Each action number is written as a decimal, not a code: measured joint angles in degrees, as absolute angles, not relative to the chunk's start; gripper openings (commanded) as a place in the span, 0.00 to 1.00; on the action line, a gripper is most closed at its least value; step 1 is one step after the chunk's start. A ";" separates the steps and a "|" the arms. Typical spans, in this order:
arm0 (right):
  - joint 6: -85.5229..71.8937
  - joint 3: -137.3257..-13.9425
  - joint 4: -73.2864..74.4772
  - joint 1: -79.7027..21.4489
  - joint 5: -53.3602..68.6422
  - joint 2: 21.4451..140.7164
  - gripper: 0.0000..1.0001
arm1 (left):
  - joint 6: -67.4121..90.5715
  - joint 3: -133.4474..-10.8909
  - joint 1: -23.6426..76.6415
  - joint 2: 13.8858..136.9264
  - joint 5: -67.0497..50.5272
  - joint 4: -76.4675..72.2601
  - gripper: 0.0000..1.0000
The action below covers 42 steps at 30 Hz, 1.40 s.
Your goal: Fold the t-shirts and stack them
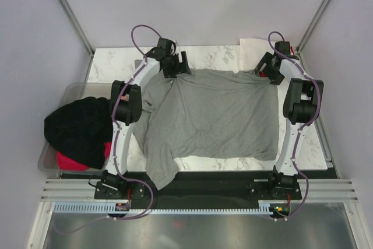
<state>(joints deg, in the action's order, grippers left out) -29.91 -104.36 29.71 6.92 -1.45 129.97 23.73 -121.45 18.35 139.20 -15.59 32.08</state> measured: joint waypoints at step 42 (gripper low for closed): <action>-39.27 -43.29 45.65 -5.96 -5.45 50.09 0.98 | 87.53 -39.07 81.76 65.65 14.11 59.46 0.75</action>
<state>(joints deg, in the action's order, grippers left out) -39.27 -43.29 45.65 -5.96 -5.45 50.09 87.53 -39.07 81.76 65.65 14.11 59.46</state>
